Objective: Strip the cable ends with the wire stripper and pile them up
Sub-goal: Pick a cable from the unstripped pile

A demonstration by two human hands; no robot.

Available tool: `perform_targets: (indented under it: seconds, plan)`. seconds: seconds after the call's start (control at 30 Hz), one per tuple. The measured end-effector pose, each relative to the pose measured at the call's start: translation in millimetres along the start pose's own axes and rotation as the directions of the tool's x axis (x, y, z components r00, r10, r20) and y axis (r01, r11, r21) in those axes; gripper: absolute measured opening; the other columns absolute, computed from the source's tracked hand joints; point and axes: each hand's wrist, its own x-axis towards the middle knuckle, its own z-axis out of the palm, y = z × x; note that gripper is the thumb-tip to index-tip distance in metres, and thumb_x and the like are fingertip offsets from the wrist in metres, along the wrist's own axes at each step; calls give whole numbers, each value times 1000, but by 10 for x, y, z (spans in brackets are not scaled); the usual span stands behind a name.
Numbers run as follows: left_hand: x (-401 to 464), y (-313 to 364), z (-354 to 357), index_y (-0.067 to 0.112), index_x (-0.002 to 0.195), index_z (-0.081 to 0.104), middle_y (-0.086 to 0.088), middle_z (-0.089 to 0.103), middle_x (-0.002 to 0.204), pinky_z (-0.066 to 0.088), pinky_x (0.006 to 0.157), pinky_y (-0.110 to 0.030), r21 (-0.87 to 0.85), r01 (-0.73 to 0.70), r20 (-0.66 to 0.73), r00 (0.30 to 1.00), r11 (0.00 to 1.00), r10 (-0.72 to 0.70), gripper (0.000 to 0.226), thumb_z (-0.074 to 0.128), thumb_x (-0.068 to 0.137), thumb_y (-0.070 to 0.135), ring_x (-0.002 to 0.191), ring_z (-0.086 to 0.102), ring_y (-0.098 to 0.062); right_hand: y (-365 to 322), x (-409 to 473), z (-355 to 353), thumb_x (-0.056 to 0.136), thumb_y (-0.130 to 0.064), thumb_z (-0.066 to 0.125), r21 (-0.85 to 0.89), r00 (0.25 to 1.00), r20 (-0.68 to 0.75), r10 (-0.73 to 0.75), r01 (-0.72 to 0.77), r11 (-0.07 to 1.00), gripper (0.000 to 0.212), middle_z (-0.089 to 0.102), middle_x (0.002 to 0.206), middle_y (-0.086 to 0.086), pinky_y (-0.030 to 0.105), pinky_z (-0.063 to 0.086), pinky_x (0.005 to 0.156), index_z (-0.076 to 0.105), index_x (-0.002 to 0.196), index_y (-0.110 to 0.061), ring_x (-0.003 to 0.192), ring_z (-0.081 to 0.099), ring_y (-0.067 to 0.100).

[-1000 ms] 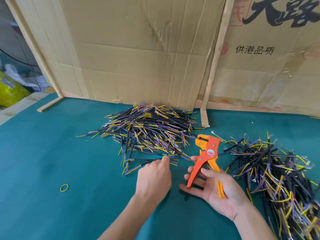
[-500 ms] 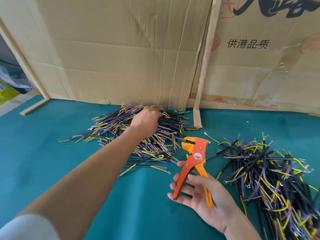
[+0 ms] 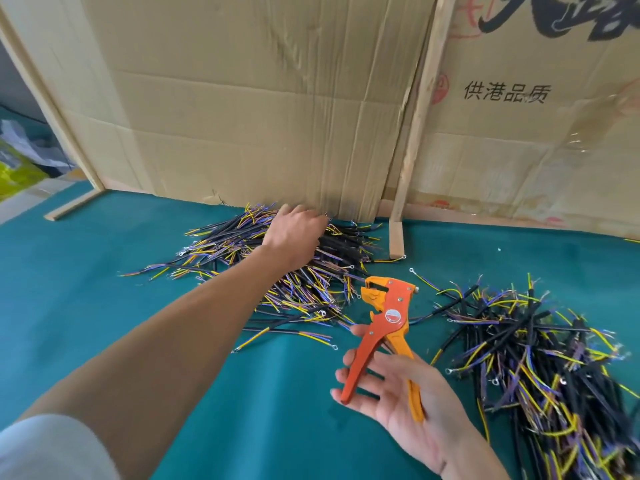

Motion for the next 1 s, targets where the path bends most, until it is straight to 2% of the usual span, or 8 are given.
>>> perform_targets:
  seconds: [0.13, 0.23, 0.37, 0.5, 0.63, 0.73, 0.83, 1.0]
  plan:
    - [-173, 33, -158, 21, 102, 69, 0, 67, 107, 35, 88, -40, -288, 69, -148, 982, 955, -116, 10, 65, 92, 19, 109, 56, -29, 2, -15, -1, 72, -6, 80, 20, 1000, -16, -9, 10, 1000, 59, 63, 104, 30, 60, 54, 87, 64, 129, 0, 96, 65, 49]
    - [-527, 100, -168, 19, 89, 75, -2, 69, 94, 44, 85, -42, -449, 127, -234, 938, 884, -254, 4, 73, 86, 17, 99, 57, -31, 9, -24, 7, 71, -8, 80, 25, 999, -22, -24, 25, 999, 60, 64, 105, 29, 60, 54, 88, 65, 129, -1, 97, 66, 47]
    - [-922, 260, -149, 17, 89, 77, 0, 71, 86, 51, 81, -37, -708, 283, -95, 869, 647, -485, 3, 77, 85, 17, 81, 65, -22, 28, -4, -17, 69, -8, 80, 42, 998, -44, -35, 37, 998, 62, 65, 105, 29, 59, 55, 87, 65, 129, -1, 96, 68, 46]
    - [-1375, 682, -200, 30, 82, 77, 13, 68, 75, 46, 68, -12, -899, 204, -91, 778, 387, -621, 14, 80, 85, 17, 71, 64, -5, 39, 14, -71, 70, -11, 79, 40, 999, -37, -31, 33, 999, 65, 65, 105, 27, 57, 56, 86, 63, 132, -2, 94, 67, 44]
    - [-1737, 1044, -93, 44, 79, 70, 18, 68, 76, 45, 60, -18, -950, 224, 12, 721, 217, -693, 28, 79, 86, 19, 58, 55, -6, 14, 21, -122, 69, -14, 78, 97, 998, -49, -45, 49, 994, 70, 66, 118, 27, 49, 58, 78, 61, 136, -2, 91, 69, 39]
    - [-1963, 1193, 4, 38, 82, 74, 22, 65, 69, 39, 57, -10, -928, 290, 64, 745, 235, -664, 22, 82, 83, 17, 53, 51, -2, -23, -4, -135, 71, -15, 78, 180, 994, -24, -110, 113, 977, 64, 58, 140, 26, 43, 58, 76, 63, 132, -7, 91, 70, 35]
    - [-2058, 1165, 43, 39, 81, 75, 23, 66, 70, 39, 57, -9, -926, 274, 53, 776, 260, -628, 27, 82, 82, 14, 54, 53, 2, -59, -23, -175, 78, -16, 69, 216, 987, -37, -157, 161, 963, 56, 55, 146, 22, 38, 55, 75, 61, 133, -9, 91, 70, 32]
    - [-2070, 1160, 49, 32, 98, 79, 20, 70, 83, 55, 67, -26, -909, 226, 2, 842, 350, -539, 31, 75, 87, 3, 65, 62, -3, -48, -4, -254, 83, -19, 61, 179, 982, -51, -180, 186, 966, 62, 56, 149, 13, 34, 52, 70, 54, 143, -6, 93, 71, 31]
